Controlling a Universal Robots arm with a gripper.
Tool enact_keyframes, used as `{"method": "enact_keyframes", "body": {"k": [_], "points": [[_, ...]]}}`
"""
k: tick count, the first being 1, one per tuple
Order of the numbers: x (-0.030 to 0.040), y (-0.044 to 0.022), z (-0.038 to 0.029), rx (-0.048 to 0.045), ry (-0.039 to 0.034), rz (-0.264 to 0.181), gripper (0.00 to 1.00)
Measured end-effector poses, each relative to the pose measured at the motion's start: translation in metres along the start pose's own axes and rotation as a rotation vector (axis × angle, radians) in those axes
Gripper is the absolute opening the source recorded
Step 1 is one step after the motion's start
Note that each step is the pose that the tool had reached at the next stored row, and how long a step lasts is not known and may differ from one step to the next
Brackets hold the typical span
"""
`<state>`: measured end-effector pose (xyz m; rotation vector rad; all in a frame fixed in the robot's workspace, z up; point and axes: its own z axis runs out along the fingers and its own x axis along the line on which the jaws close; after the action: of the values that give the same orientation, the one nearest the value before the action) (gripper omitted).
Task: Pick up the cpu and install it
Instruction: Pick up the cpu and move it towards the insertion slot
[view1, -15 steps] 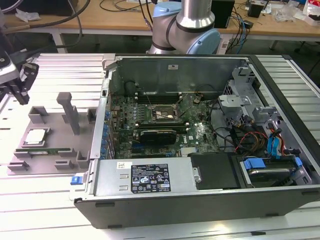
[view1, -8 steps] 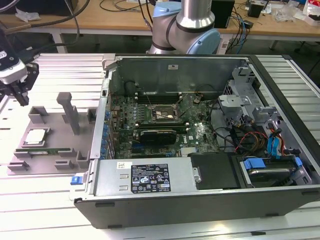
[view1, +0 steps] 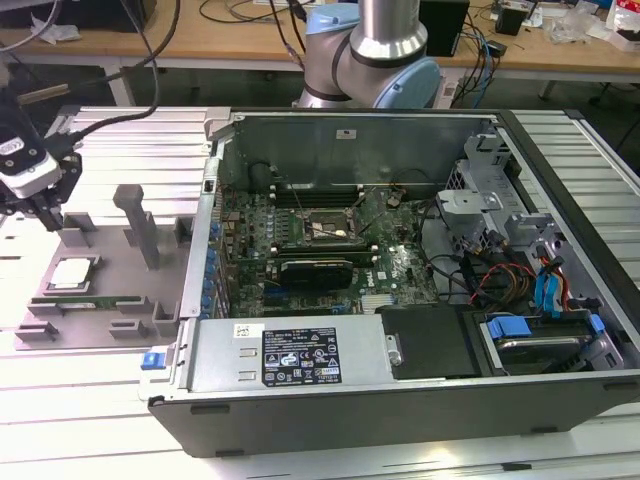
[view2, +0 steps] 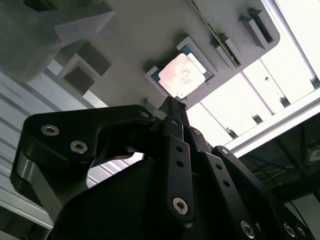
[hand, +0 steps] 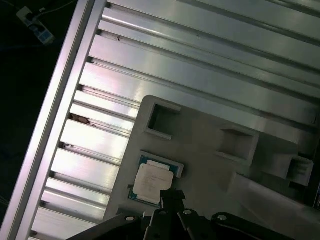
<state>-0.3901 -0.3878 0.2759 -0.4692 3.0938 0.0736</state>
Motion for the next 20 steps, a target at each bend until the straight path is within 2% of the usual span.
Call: {"method": "enact_keyframes", "body": {"k": [3,7,11,16,17,20], "points": [[0.0028,-0.0004,0.0129,-0.0006,0.002,0.013,0.11],[0.0029,-0.0007,0.0147,-0.0006,0.0014,0.022,0.11],[0.0031,-0.001,0.0202,0.0006,-0.0008,0.083,0.11],[0.0032,-0.0012,0.0251,0.0014,-0.0032,0.129,0.11],[0.0035,-0.0014,0.0282,0.0017,-0.0037,0.143,0.11],[0.0062,-0.0024,0.0335,0.0033,-0.0035,0.147,0.11]]}}
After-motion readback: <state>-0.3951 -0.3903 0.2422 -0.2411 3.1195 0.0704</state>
